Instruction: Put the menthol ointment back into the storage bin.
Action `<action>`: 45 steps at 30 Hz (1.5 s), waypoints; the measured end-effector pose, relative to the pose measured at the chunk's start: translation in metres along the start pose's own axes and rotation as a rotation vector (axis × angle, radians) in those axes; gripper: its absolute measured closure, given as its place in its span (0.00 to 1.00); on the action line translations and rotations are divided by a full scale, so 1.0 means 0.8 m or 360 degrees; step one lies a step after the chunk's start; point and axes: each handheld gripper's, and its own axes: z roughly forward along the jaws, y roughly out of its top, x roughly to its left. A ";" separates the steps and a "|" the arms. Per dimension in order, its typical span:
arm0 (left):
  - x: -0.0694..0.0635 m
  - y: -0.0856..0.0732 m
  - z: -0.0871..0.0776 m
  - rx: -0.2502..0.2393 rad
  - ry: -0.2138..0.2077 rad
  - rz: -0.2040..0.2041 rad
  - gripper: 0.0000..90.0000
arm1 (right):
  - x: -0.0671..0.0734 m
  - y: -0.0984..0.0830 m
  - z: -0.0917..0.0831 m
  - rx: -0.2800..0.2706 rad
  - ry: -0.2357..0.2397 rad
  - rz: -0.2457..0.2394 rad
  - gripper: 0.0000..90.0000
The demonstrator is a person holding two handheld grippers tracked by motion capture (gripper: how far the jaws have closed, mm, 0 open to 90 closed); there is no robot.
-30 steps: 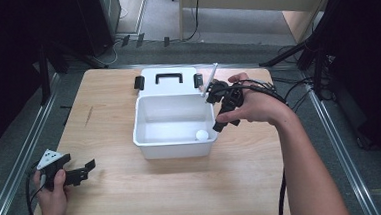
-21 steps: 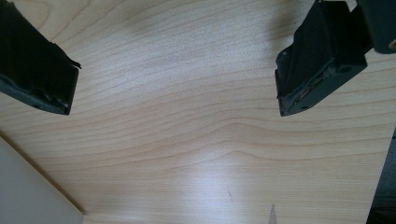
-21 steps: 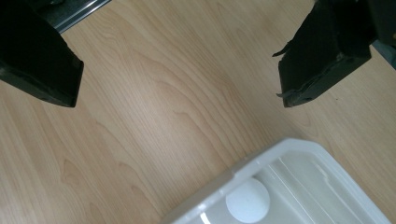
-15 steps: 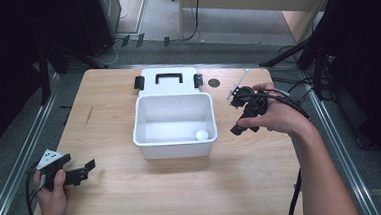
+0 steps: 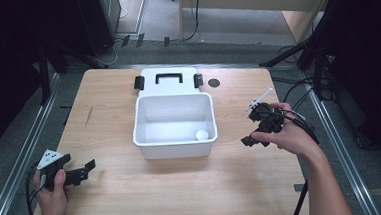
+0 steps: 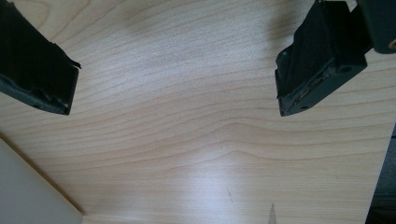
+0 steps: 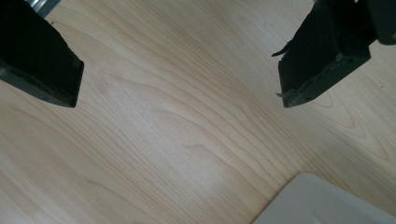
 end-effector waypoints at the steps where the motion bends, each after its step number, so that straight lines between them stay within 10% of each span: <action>1: 0.000 0.000 0.000 -0.0001 0.0001 -0.0001 0.00 | -0.001 -0.005 0.002 -0.0016 0.0004 0.0022 0.00; 15: 0.000 0.000 0.000 0.0001 -0.0002 -0.0004 0.00 | -0.012 -0.079 0.053 -0.0335 -0.0066 0.0291 0.00; 27: 0.000 0.000 0.000 0.0000 0.0000 -0.0006 0.00 | -0.020 -0.153 0.070 -0.0800 -0.0157 0.0561 0.00; 45: 0.000 0.000 0.000 0.0000 0.0005 -0.0002 0.00 | -0.005 -0.241 0.084 -0.1233 -0.0305 0.0765 0.01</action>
